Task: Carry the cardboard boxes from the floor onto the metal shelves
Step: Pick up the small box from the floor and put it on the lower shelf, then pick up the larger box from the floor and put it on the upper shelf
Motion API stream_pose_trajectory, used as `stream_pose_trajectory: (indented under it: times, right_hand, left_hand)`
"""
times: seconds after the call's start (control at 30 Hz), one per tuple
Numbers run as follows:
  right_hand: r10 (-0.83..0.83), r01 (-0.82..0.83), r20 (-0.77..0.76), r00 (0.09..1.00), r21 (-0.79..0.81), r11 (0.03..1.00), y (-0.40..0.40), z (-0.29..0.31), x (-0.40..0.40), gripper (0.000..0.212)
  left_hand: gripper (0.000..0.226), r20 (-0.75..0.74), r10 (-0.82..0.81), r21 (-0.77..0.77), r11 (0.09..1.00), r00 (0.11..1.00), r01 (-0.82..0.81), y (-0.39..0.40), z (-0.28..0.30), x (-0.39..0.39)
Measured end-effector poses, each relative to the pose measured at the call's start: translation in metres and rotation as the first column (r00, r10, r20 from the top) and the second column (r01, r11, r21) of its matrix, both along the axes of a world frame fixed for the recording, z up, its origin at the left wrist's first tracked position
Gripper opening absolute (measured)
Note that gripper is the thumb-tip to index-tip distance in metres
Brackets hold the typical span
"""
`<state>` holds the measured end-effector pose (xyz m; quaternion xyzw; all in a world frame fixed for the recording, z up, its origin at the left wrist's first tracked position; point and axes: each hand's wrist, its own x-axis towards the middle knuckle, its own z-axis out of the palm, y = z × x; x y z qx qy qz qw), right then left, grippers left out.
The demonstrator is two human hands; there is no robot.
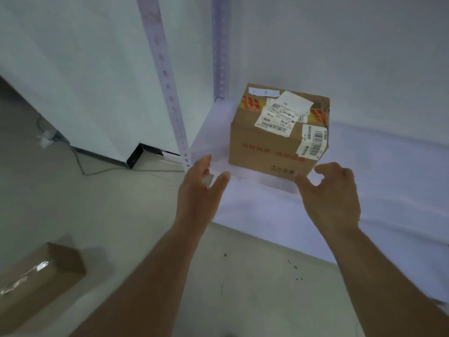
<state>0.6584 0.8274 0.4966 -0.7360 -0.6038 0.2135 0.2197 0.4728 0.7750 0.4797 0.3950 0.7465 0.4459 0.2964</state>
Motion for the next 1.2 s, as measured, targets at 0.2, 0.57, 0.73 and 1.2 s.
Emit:
stream_pose_trajectory:
  times: [0.2,0.57,0.73,1.2]
  right_hand:
    - [0.197,-0.208,-0.109,0.974,-0.095,0.974,-0.061,0.015,-0.065,0.027]
    - [0.438,-0.55,-0.404,0.803,-0.219,0.806,-0.218,0.032,-0.266,0.032]
    - [0.541,-0.657,-0.41,0.734,-0.229,0.719,-0.296,0.031,-0.343,0.037]
    - [0.663,-0.776,-0.412,0.625,-0.237,0.584,-0.369,-0.009,-0.503,0.037]
  left_hand:
    - [0.043,0.137,0.185,-0.021,0.983,0.973,-0.184,-0.084,0.005,-0.034]
    - [0.011,0.286,0.529,-0.042,0.84,0.799,-0.541,-0.285,0.014,-0.183]
    - [0.009,0.283,0.639,-0.054,0.755,0.715,-0.653,-0.379,0.023,-0.242]
    - [0.015,0.271,0.755,-0.105,0.639,0.597,-0.762,-0.462,-0.007,-0.365]
